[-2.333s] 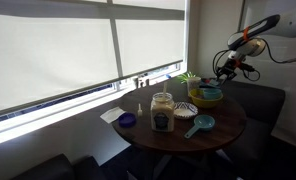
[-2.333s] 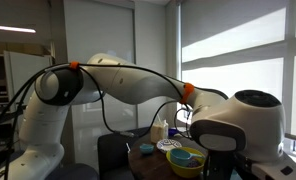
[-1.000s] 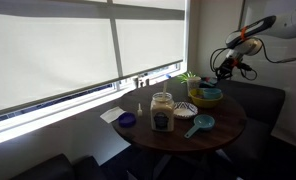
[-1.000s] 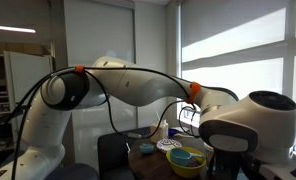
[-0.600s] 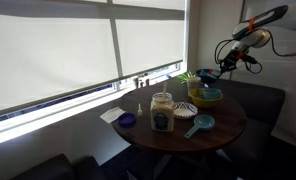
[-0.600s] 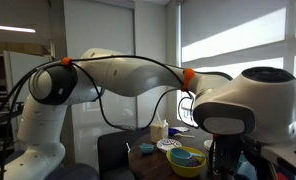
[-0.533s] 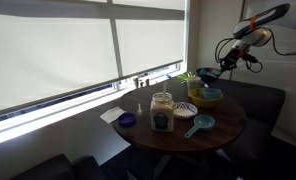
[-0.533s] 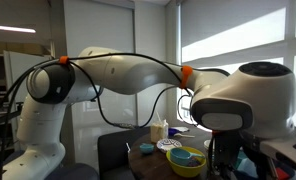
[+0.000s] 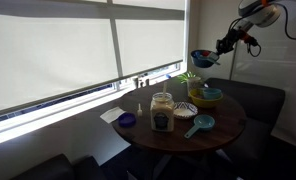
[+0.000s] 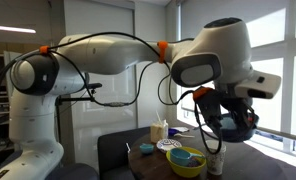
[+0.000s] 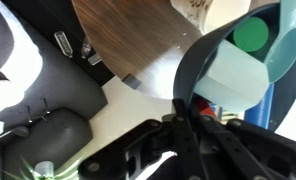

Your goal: Pick up the blue bowl and place it in the middle of the table

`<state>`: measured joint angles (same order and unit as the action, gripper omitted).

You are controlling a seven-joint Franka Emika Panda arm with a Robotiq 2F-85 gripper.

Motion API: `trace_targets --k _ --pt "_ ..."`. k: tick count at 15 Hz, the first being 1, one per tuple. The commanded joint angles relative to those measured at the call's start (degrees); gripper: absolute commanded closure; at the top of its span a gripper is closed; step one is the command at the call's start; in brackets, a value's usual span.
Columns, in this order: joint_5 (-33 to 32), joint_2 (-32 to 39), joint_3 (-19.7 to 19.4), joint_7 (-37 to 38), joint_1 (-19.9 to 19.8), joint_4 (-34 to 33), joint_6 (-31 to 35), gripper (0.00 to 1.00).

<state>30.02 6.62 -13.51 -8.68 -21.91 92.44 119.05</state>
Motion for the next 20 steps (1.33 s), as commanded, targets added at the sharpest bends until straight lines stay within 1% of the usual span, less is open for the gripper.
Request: trace_targets --k 1,2,4,8,9,10,11,12,13,14,16,20 --pt "-2.0 -1.9 1.5 -3.5 3.5 -2.8 -5.8 0.99" --pt "-1.0 -1.1 0.3 -1.8 2.9 -1.3 -3.2 0.95" --pt "-1.6 -1.5 1.0 -2.3 4.4 -1.9 -4.6 0.95" --pt "-1.6 -1.4 0.9 -3.4 4.2 -1.9 -4.8 0.95" --pt "-1.6 -1.4 0.9 -3.4 4.1 -1.9 -4.8 0.99" --pt "-0.7 0.4 1.1 -1.5 4.3 -4.1 -4.5 0.99" --pt "0.6 3.4 1.4 2.3 4.5 -8.3 -6.5 0.99" --pt "1.6 5.2 1.8 3.9 4.7 -10.8 -7.6 0.99" --pt "1.7 7.8 2.4 6.2 5.0 -14.7 -9.1 0.99" --pt "1.3 9.3 2.9 8.4 5.3 -16.9 -9.4 0.99" --pt "-0.9 12.5 4.4 11.2 6.2 -21.9 -13.0 0.99" --pt "-9.0 20.2 7.1 16.4 10.1 -32.3 -20.6 0.99"
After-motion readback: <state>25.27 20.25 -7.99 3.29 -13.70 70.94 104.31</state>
